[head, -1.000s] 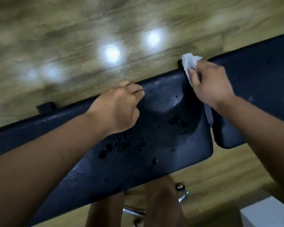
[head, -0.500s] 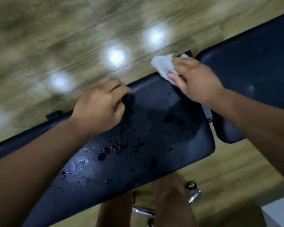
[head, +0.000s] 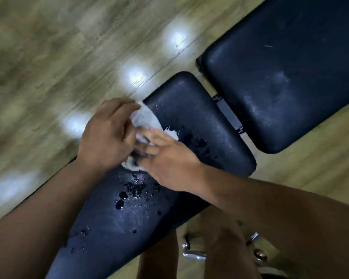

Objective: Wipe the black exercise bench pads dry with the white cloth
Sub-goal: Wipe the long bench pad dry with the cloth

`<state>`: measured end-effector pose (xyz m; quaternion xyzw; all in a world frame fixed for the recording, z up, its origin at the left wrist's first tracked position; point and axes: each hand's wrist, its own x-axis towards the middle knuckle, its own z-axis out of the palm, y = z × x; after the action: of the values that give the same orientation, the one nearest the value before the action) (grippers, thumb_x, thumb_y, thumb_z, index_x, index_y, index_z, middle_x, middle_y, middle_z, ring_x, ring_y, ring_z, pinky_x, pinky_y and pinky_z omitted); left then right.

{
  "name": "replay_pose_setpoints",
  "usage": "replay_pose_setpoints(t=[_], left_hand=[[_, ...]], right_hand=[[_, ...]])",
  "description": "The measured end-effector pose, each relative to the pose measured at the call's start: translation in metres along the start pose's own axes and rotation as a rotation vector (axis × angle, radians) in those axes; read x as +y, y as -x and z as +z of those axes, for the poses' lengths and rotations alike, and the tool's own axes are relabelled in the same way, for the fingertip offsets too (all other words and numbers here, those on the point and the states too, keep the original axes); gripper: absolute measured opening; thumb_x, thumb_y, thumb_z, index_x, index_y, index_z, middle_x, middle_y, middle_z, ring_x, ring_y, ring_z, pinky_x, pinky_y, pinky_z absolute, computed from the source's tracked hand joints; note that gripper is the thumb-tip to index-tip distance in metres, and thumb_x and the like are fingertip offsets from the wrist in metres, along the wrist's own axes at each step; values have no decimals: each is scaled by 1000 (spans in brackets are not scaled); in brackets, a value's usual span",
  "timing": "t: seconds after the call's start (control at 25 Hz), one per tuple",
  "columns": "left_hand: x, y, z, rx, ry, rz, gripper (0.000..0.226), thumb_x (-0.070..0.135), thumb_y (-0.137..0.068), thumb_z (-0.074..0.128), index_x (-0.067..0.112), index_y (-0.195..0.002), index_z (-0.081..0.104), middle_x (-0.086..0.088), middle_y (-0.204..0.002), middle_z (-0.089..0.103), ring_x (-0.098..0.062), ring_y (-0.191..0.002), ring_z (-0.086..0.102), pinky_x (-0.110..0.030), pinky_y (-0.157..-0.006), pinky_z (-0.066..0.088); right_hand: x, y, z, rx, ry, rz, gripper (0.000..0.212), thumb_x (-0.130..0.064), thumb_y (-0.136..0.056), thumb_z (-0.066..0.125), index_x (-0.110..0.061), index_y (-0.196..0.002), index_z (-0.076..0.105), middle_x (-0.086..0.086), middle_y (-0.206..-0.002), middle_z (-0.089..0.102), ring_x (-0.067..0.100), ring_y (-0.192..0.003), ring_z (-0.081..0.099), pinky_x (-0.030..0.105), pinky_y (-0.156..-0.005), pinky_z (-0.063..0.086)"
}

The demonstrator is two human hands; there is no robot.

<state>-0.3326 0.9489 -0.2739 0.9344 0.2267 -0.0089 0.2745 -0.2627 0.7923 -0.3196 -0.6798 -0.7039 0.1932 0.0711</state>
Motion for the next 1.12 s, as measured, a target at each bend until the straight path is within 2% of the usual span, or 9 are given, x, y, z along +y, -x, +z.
replay_pose_setpoints(t=[0.12,0.28,0.4,0.52,0.6,0.68,0.92,1.04,1.12], left_hand=[[13,-16,1,-155,-62,63,53,18,-82,36,5,-128,59,-15,-134,57,-35,-122,53,-41,-101,45],[31,-52,14,-277,-146,125,56,2,-85,37,5,-139,49,-15,-148,44,-37,-133,42,-42,-106,41],[38,-59,23,-255,-155,163,54,0,-84,38,0,-137,51,-20,-145,46,-41,-129,45,-45,-104,43],[51,-55,26,-378,-215,116,59,15,-91,55,14,-148,38,-13,-154,34,-34,-139,31,-42,-110,35],[60,-56,25,-501,-356,106,82,38,-85,69,29,-153,23,-9,-158,21,-31,-141,21,-42,-110,32],[70,-60,28,-555,-478,110,100,52,-76,75,31,-154,16,-11,-158,15,-34,-138,20,-43,-107,35],[81,-58,41,-559,-601,120,105,49,-76,76,21,-155,13,-20,-153,15,-40,-132,24,-41,-108,30],[84,-58,42,-559,-598,105,105,45,-77,78,19,-155,12,-22,-152,16,-41,-131,24,-42,-109,29],[87,-60,42,-578,-633,108,102,45,-77,77,16,-152,15,-22,-147,20,-42,-127,27,-43,-106,32]], right_hand=[[32,35,-3,8,-79,63,43,-16,-83,67,-21,-125,62,1,-149,44,29,-143,31,46,-115,26],[107,80,-22,199,-90,464,23,-17,-93,51,-7,-110,64,6,-148,46,33,-122,55,43,-92,51],[74,57,-7,315,-192,700,33,-21,-96,42,-5,-117,62,7,-150,42,30,-132,47,42,-107,42],[43,83,4,330,-244,741,28,-19,-98,45,-6,-118,58,8,-151,39,29,-137,38,45,-109,38],[30,124,8,342,-269,798,23,-20,-97,44,-6,-110,57,9,-148,43,28,-134,41,43,-105,42],[16,158,9,377,-305,912,27,-22,-97,40,-4,-104,58,11,-144,47,27,-129,44,37,-99,44],[23,117,9,359,-270,1135,41,-30,-96,36,1,-109,60,24,-133,52,42,-109,54,44,-95,45],[22,132,15,391,-275,1034,32,-24,-96,43,1,-109,60,20,-132,51,37,-106,52,42,-95,45],[4,160,20,439,-343,1056,24,-18,-96,46,0,-105,59,16,-136,49,35,-112,51,40,-90,48]])
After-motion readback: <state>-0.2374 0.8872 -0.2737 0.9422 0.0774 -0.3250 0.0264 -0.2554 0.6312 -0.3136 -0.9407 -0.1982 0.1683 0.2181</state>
